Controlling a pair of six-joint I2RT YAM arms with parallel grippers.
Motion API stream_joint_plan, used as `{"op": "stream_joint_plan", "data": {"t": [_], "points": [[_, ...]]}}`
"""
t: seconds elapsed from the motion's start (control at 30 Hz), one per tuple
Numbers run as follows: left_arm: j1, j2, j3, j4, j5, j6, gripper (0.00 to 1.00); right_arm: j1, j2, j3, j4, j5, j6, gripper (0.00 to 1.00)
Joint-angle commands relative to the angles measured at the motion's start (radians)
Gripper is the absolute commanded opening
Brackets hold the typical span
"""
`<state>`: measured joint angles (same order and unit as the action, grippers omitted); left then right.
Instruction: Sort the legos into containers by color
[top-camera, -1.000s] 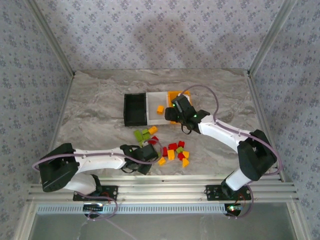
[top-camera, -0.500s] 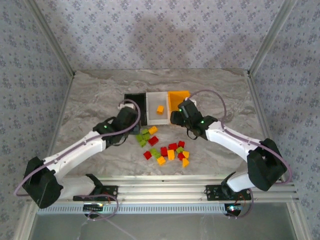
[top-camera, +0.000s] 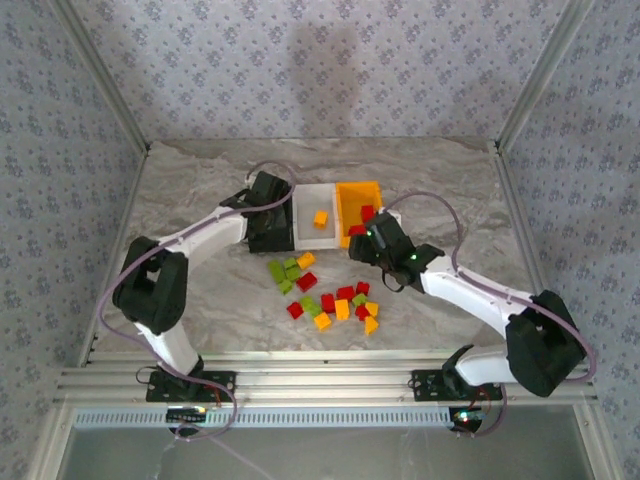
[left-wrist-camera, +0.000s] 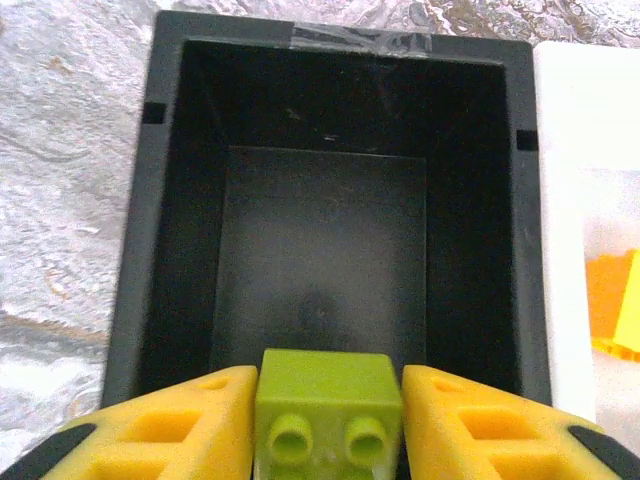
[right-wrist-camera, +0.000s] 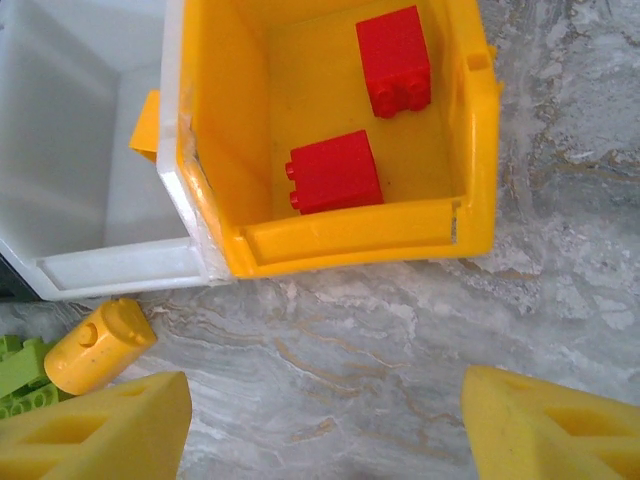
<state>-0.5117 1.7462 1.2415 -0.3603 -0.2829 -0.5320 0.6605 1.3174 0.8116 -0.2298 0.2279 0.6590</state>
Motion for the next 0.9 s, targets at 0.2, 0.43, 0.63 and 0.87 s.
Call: {"op": "stream_joint_plan", "data": {"t": [0.2, 0.43, 0.63, 0.87], "points": [[-0.011, -0.121, 0.035, 0.005, 0.111, -0.021, 0.83, 0.019, -0.034, -0.030, -0.045, -0.045, -0.004, 0.75], [-0.115, -0.383, -0.164, 0.064, 0.146, -0.048, 1.00, 0.088, 0.031, -0.007, 0.016, -0.133, -0.088, 0.76], [-0.163, -0.625, -0.402, 0.041, 0.130, -0.107, 0.99, 0.197, 0.187, 0.101, 0.075, -0.121, -0.156, 0.77], [-0.163, -0.887, -0.585, -0.074, 0.101, -0.174, 1.00, 0.237, 0.401, 0.251, 0.057, -0.082, -0.165, 0.76]]}}
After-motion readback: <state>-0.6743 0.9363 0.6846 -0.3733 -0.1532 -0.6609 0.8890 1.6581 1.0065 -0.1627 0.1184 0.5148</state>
